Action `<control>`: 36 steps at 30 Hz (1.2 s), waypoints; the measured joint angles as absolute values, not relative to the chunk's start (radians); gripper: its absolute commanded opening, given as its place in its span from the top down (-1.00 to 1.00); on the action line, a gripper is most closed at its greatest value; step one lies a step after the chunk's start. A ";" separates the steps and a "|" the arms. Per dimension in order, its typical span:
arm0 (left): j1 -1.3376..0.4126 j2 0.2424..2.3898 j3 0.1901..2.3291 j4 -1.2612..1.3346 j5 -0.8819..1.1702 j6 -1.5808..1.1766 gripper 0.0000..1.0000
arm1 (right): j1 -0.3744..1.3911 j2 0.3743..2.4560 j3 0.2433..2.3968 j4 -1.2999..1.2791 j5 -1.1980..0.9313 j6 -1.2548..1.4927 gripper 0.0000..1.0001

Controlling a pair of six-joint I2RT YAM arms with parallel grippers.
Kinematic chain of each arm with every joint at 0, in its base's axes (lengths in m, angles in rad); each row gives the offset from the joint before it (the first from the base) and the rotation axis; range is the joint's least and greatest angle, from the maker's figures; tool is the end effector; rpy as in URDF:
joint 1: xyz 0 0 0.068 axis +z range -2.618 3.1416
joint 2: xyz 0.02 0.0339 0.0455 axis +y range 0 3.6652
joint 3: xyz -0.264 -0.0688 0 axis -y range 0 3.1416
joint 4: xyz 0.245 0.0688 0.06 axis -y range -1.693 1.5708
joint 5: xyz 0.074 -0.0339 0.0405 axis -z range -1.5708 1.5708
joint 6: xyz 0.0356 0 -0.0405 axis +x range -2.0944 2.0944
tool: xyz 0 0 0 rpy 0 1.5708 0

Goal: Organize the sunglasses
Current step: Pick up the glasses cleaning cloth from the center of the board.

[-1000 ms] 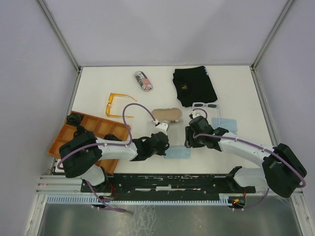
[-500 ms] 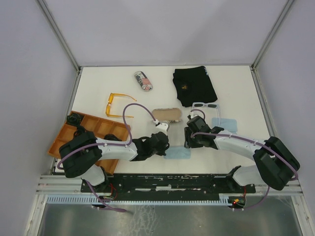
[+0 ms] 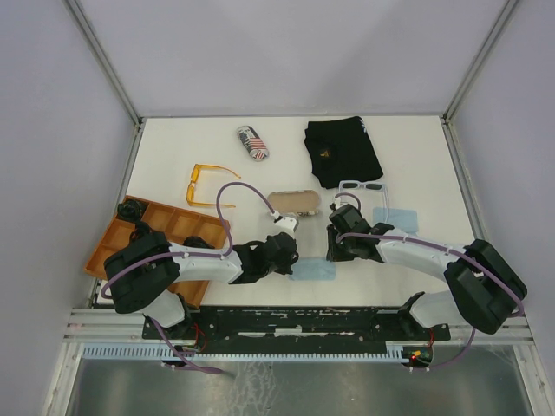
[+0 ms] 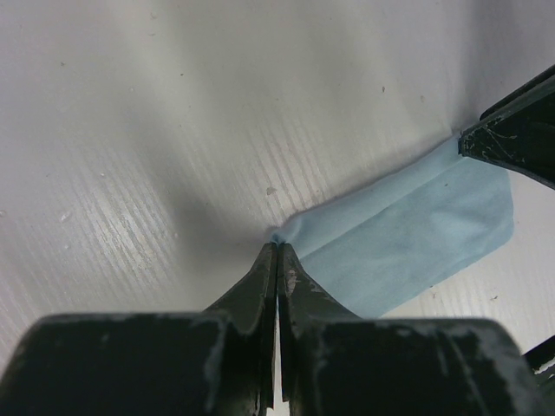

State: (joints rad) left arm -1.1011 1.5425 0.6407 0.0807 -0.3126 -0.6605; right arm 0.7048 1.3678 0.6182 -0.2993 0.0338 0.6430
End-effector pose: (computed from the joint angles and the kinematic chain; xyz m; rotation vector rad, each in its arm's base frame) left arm 0.1388 -0.2492 0.1435 0.3777 2.3649 -0.4856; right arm 0.1848 0.1556 0.1541 -0.0708 2.6825 0.4117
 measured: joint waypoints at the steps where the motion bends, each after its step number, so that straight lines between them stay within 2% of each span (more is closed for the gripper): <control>1: -1.101 1.542 0.641 0.081 -0.312 -0.661 0.94 | 0.705 1.368 0.618 -0.299 0.033 0.643 0.54; 12: -1.101 1.536 0.629 0.096 -0.306 -0.661 0.94 | 0.705 1.368 0.618 -0.299 0.022 0.650 1.00; 36: -1.098 1.328 0.582 0.064 -0.360 -0.661 0.94 | 0.705 1.285 0.620 -0.271 -0.036 0.650 1.00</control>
